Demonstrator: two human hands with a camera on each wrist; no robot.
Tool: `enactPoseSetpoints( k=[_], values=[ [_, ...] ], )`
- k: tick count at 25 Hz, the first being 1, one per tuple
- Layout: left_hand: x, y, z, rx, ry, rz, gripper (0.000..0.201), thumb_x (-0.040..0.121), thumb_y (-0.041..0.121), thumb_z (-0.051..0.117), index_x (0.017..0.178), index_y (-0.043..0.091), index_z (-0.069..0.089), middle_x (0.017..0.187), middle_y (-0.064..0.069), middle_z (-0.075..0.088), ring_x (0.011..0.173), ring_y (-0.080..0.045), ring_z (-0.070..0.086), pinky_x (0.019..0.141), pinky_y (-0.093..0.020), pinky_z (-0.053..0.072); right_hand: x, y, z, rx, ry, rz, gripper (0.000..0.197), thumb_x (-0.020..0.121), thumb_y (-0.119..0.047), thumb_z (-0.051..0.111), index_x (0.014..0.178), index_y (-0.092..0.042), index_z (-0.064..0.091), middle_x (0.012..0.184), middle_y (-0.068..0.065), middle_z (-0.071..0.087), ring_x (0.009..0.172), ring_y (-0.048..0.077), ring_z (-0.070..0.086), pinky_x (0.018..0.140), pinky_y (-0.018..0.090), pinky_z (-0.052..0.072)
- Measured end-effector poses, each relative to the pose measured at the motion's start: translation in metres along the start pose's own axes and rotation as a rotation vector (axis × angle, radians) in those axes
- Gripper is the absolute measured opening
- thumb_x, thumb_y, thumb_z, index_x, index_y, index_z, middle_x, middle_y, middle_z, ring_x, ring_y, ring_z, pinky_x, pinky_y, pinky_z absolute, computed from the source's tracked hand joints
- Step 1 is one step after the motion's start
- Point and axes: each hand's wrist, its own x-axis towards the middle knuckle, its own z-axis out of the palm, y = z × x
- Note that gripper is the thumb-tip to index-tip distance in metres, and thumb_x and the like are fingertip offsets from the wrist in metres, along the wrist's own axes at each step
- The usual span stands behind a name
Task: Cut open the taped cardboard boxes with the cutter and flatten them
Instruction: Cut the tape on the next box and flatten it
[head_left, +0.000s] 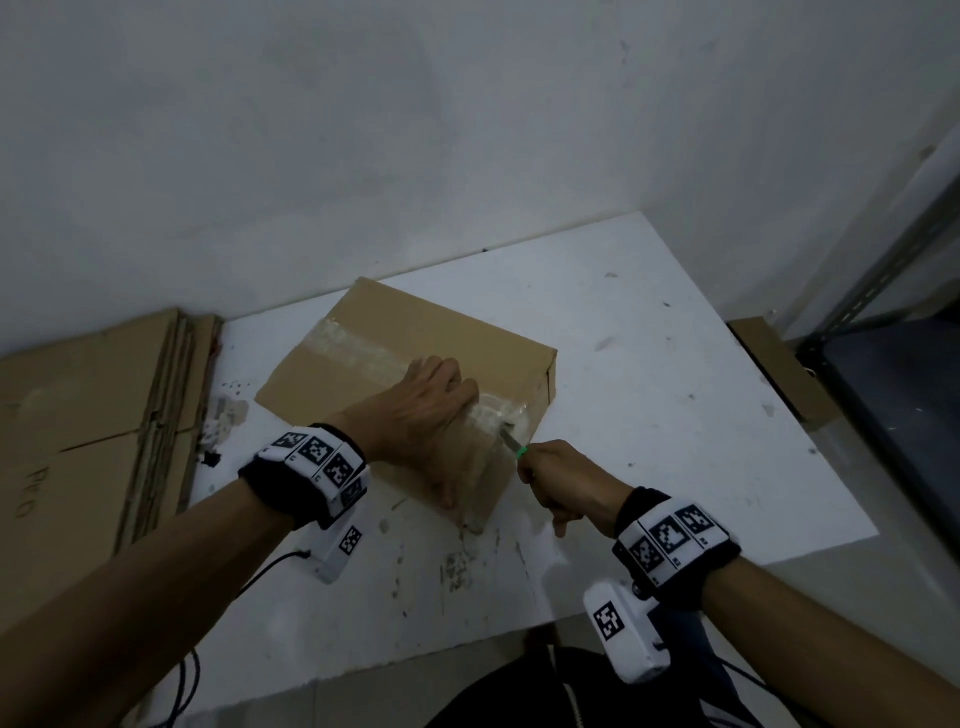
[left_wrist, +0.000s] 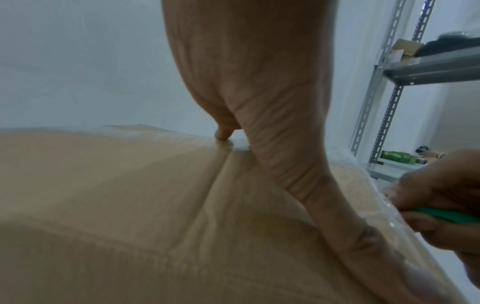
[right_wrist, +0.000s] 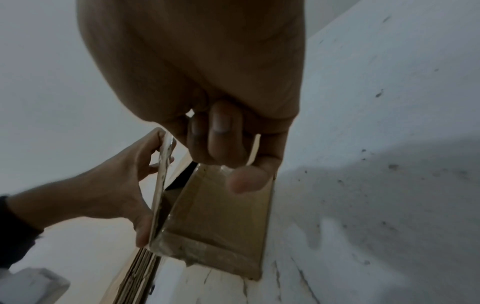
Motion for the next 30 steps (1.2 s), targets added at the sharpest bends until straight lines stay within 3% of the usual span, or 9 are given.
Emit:
enactPoseSetpoints(
  k=[6,10,13,17,20,22,26,28,30],
  values=[
    [-0.002,-0.001,-0.004,0.016,-0.056,0.005,0.103,0.057,0.096,0.044,0.108,0.006,0.051,0.100,-0.010,0.044,0.089,-0.023,0.037,0.078,-0.036,0.037,-0.022,0.018,0.016,-0.006,-0.270,0.038,0.021,0.097,-0.013,0.040,0.078,-0.008,0.048,0.048,0.001,0.036,0.037,0.019,0.029,0.048,0.030,0.048],
    [-0.002,-0.003,0.002,-0.033,0.038,-0.081,0.080,0.065,0.071,0.076,0.113,0.015,0.045,0.104,-0.007,0.041,0.091,-0.020,0.036,0.077,-0.039,0.045,-0.015,0.000,-0.009,0.178,0.093,0.007,0.018,0.096,-0.016,0.037,0.082,-0.009,0.046,0.053,0.005,0.044,0.041,0.024,0.041,0.057,0.041,0.051],
    [0.019,0.014,-0.004,-0.188,0.088,-0.395,0.081,0.067,0.065,0.078,0.128,0.022,0.046,0.113,-0.003,0.036,0.103,-0.019,0.032,0.091,-0.040,0.040,-0.015,-0.019,-0.031,0.304,0.244,-0.021,0.024,0.101,-0.029,0.042,0.092,-0.009,0.050,0.078,0.013,0.055,0.058,0.028,0.056,0.059,0.040,0.057],
    [0.056,0.031,-0.011,-0.651,0.298,-0.728,0.068,0.089,0.050,0.063,0.149,0.028,0.039,0.131,0.001,0.033,0.127,-0.021,0.034,0.112,-0.040,0.035,-0.010,-0.024,-0.021,0.278,0.302,-0.033,0.021,0.098,-0.028,0.053,0.109,-0.011,0.054,0.093,0.011,0.054,0.071,0.025,0.059,0.071,0.043,0.059],
    [0.036,-0.006,-0.015,-0.635,0.363,-0.801,0.060,0.082,0.054,0.063,0.137,0.030,0.056,0.134,0.001,0.042,0.129,-0.023,0.043,0.110,-0.044,0.040,0.000,-0.027,-0.007,0.268,0.231,-0.009,0.021,0.099,-0.027,0.051,0.116,-0.014,0.051,0.102,0.012,0.056,0.077,0.026,0.063,0.076,0.042,0.058],
    [0.005,-0.046,-0.015,-0.422,0.292,-0.942,0.068,0.072,0.062,0.058,0.133,0.031,0.059,0.140,-0.006,0.047,0.131,-0.028,0.044,0.110,-0.047,0.039,0.011,-0.030,0.004,0.300,0.194,0.027,0.038,0.101,-0.027,0.049,0.135,-0.014,0.044,0.111,0.011,0.057,0.081,0.026,0.066,0.075,0.041,0.059],
    [-0.069,-0.093,0.009,-0.351,-0.089,-1.299,0.098,0.077,0.077,0.049,0.157,0.028,0.020,0.164,-0.012,0.018,0.151,-0.035,0.012,0.120,-0.056,0.019,0.031,-0.037,0.023,0.421,0.074,0.140,0.055,0.101,-0.034,0.050,0.150,-0.017,0.032,0.115,0.010,0.054,0.095,0.028,0.067,0.079,0.037,0.059],
    [-0.083,-0.084,0.016,-0.504,-0.098,-1.347,0.105,0.079,0.082,0.046,0.158,0.020,0.016,0.162,-0.016,0.024,0.148,-0.038,0.023,0.119,-0.051,0.026,0.037,-0.043,0.033,0.475,0.000,0.155,0.044,0.100,-0.032,0.052,0.139,-0.018,0.039,0.107,0.009,0.054,0.094,0.028,0.064,0.084,0.040,0.058],
    [-0.085,-0.064,0.012,-0.466,-0.062,-1.354,0.098,0.084,0.077,0.049,0.155,0.014,0.028,0.155,-0.016,0.039,0.140,-0.038,0.039,0.112,-0.045,0.036,0.041,-0.053,0.036,0.475,0.015,0.108,0.036,0.096,-0.030,0.056,0.126,-0.017,0.044,0.099,0.005,0.053,0.082,0.021,0.060,0.071,0.035,0.054]
  ],
)
